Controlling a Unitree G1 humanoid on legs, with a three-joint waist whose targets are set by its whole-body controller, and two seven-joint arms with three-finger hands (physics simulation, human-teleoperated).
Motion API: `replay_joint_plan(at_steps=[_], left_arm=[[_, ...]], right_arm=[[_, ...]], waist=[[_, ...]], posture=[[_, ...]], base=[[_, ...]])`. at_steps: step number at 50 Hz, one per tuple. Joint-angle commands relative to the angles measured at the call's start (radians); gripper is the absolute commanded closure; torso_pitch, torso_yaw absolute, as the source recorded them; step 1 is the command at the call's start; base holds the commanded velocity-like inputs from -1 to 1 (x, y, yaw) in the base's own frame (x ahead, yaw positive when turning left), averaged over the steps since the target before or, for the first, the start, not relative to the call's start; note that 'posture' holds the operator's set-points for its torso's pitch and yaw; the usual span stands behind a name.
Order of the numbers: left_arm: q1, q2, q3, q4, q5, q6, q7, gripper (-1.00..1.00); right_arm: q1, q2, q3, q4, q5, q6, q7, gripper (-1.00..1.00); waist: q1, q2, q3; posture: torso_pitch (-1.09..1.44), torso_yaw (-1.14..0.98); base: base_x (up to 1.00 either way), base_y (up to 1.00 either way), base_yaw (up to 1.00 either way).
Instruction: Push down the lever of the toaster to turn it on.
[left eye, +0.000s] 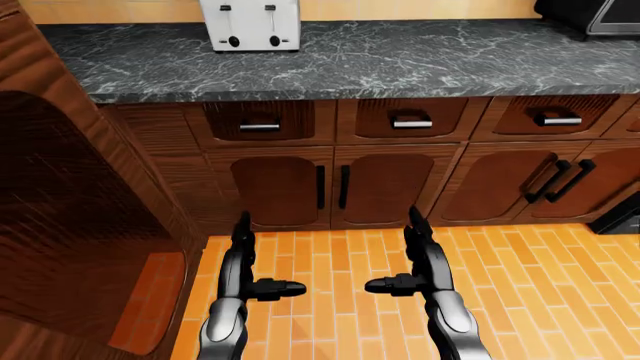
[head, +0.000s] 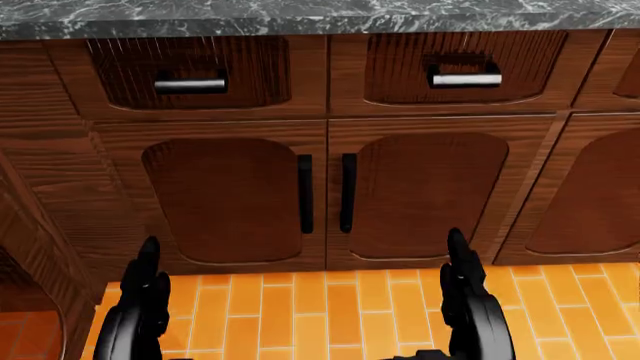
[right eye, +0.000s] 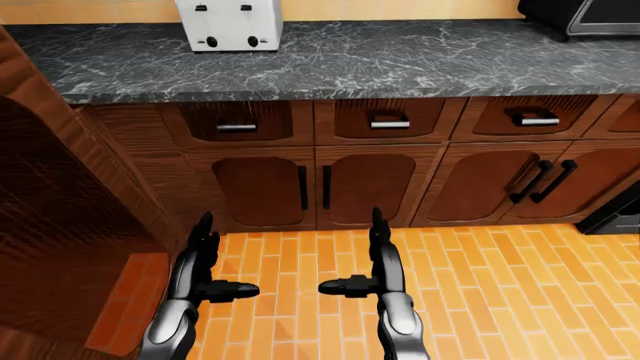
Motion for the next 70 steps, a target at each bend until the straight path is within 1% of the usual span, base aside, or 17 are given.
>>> replay_joint_plan(at_steps=[1, 3, 5, 8, 22, 25, 27, 30, 36, 39, 40, 53, 55, 58, 62, 63, 70], left_arm=[[-0.007, 0.002, -0.012, -0.192, 0.001, 0.013, -0.002, -1.00], [0.002, 0.007, -0.014, -0.227, 0.043, 0.049, 0.009, -1.00], [-0.001, 0.002, -0.002, -0.231, 0.021, 0.085, 0.001, -1.00], [-0.001, 0.006, 0.009, -0.252, 0.018, 0.105, 0.008, -1.00], [0.012, 0.002, 0.012, -0.292, 0.046, 0.122, 0.029, -1.00], [0.010, 0.002, 0.010, -0.275, 0.052, 0.114, 0.035, -1.00], [0.014, 0.002, 0.009, -0.287, 0.054, 0.119, 0.035, -1.00], [0.015, 0.003, 0.012, -0.293, 0.053, 0.123, 0.035, -1.00], [0.021, 0.002, 0.006, -0.305, 0.063, 0.122, 0.036, -1.00], [0.024, 0.002, 0.007, -0.310, 0.064, 0.122, 0.035, -1.00], [0.024, 0.001, 0.006, -0.309, 0.065, 0.122, 0.036, -1.00], [0.024, 0.002, 0.010, -0.311, 0.063, 0.124, 0.032, -1.00], [0.025, 0.002, 0.010, -0.313, 0.063, 0.124, 0.031, -1.00], [0.027, 0.002, 0.009, -0.321, 0.066, 0.129, 0.031, -1.00], [0.028, 0.001, 0.009, -0.325, 0.066, 0.131, 0.030, -1.00], [0.029, 0.001, 0.008, -0.327, 0.066, 0.132, 0.030, -1.00], [0.002, 0.001, 0.014, -0.264, 0.063, 0.110, 0.036, -1.00]], right_arm=[[0.024, -0.003, 0.032, -0.198, -0.063, -0.001, -0.026, -1.00], [0.032, 0.003, 0.026, -0.226, -0.051, 0.010, -0.018, -1.00], [0.038, 0.006, 0.021, -0.225, -0.045, -0.001, -0.018, -1.00], [0.044, 0.007, 0.027, -0.241, -0.061, -0.006, -0.024, -1.00], [0.058, 0.006, 0.027, -0.234, -0.080, -0.020, -0.036, -1.00], [0.059, 0.006, 0.025, -0.227, -0.081, -0.027, -0.034, -1.00], [0.059, 0.007, 0.025, -0.228, -0.082, -0.028, -0.035, -1.00], [0.059, 0.008, 0.022, -0.215, -0.078, -0.039, -0.039, -1.00], [0.061, 0.008, 0.020, -0.220, -0.077, -0.040, -0.041, -1.00], [0.062, 0.007, 0.022, -0.216, -0.078, -0.045, -0.040, -1.00], [0.062, 0.007, 0.021, -0.215, -0.077, -0.046, -0.040, -1.00], [0.060, 0.007, 0.019, -0.222, -0.084, -0.040, -0.045, -1.00], [0.058, 0.007, 0.019, -0.222, -0.084, -0.037, -0.046, -1.00], [0.061, 0.007, 0.020, -0.225, -0.082, -0.043, -0.044, -1.00], [0.064, 0.006, 0.023, -0.240, -0.084, -0.045, -0.040, -1.00], [0.063, 0.006, 0.023, -0.241, -0.084, -0.044, -0.040, -1.00], [0.063, 0.003, 0.016, -0.239, -0.082, -0.045, -0.034, -1.00]], waist=[[-0.002, -0.008, -0.001], [0.006, -0.001, -0.063], [0.004, -0.008, -0.021], [0.007, -0.007, -0.074], [0.006, 0.003, -0.102], [0.001, -0.010, -0.076], [-0.003, -0.059, -0.063], [-0.007, -0.061, -0.059], [-0.014, 0.014, -0.047], [-0.004, 0.140, -0.078], [0.003, 0.073, -0.063], [0.005, -0.057, -0.048], [-0.014, -0.045, -0.048], [-0.015, -0.078, -0.052], [-0.016, 0.078, -0.061], [-0.011, 0.033, -0.041], [0.015, -0.011, -0.041]], posture=[[0.00, 0.00], [0.00, 0.00], [0.00, 0.00], [0.00, 0.00], [0.00, 0.00], [0.00, 0.00], [0.00, 0.00], [0.00, 0.00], [0.00, 0.00], [0.00, 0.00], [0.00, 0.00], [0.00, 0.00], [0.00, 0.00], [0.00, 0.00], [0.00, 0.00], [0.00, 0.00], [0.00, 0.00]], base=[[0.00, 0.00, 0.00], [0.00, 0.00, 0.00], [0.00, 0.00, 0.00], [0.00, 0.00, 0.00], [0.00, 0.01, 0.00], [0.00, 0.41, 0.00], [0.00, 0.94, 0.00], [0.00, 0.93, 0.00], [0.00, 0.83, 0.00], [0.00, 0.73, 0.00], [0.00, 0.73, 0.00], [0.00, 0.73, 0.00], [0.00, 0.73, 0.00], [0.00, 0.48, 0.00], [0.00, 0.00, 0.00], [0.00, 0.00, 0.00], [0.00, 0.00, 0.00]])
